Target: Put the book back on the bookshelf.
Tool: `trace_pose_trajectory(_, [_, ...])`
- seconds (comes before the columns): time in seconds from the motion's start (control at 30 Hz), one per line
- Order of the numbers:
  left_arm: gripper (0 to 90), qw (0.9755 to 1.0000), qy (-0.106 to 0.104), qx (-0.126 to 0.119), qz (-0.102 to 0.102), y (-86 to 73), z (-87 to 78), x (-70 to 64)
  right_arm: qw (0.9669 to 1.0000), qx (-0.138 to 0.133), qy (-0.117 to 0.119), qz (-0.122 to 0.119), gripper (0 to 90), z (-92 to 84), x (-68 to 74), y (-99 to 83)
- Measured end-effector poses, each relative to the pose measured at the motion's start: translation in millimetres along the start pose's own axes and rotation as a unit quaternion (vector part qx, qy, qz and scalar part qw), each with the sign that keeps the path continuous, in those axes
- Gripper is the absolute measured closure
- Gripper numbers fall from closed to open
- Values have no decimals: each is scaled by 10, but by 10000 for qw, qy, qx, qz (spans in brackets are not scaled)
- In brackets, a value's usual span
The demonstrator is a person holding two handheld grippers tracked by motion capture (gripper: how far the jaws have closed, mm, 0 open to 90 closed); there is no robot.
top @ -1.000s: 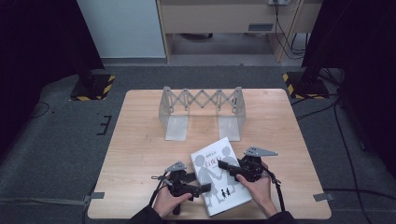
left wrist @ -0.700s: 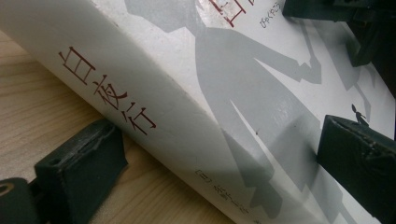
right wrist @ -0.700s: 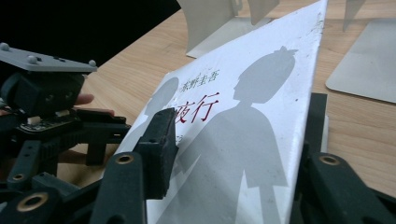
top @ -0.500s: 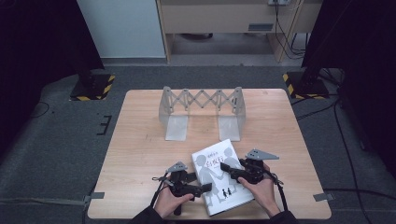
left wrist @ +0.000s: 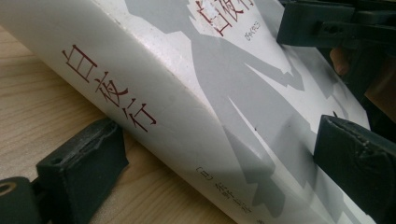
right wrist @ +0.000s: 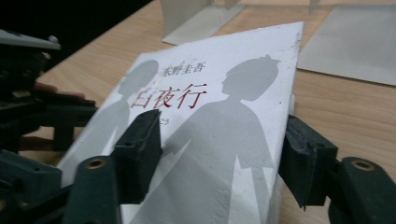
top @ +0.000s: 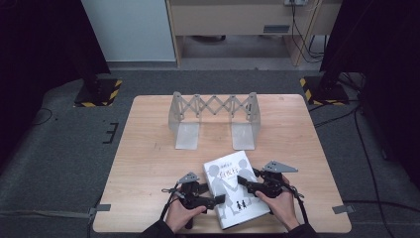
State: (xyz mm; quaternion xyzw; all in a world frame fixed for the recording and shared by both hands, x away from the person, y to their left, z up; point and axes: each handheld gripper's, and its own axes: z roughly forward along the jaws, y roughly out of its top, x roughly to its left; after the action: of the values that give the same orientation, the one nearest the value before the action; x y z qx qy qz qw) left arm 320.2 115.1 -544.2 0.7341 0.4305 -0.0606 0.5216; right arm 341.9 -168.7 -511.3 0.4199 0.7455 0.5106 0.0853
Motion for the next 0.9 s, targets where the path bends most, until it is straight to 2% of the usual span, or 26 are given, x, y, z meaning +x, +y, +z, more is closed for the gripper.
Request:
trace_pose_trajectory(0.13, [26,10000,49,13,30,0,4,-11,9999,149,-54,38,310,15,-28,-31])
trace_pose_trajectory(0.27, [27,10000,76,23,51,0,6,-17,9995,226,-8,210,308,33,-58,-58])
trace_pose_trajectory(0.47, [26,9999,106,-24,5,-6,11,-25,9992,279,5,297,279,42,-77,-68])
trace_pose_trajectory(0.53, [26,9999,112,-24,2,-6,11,-26,9993,288,-13,249,275,43,-85,-71])
trace_pose_trajectory(0.9, [25,9999,102,-24,-1,-1,14,-22,9982,287,49,530,268,57,-117,-93])
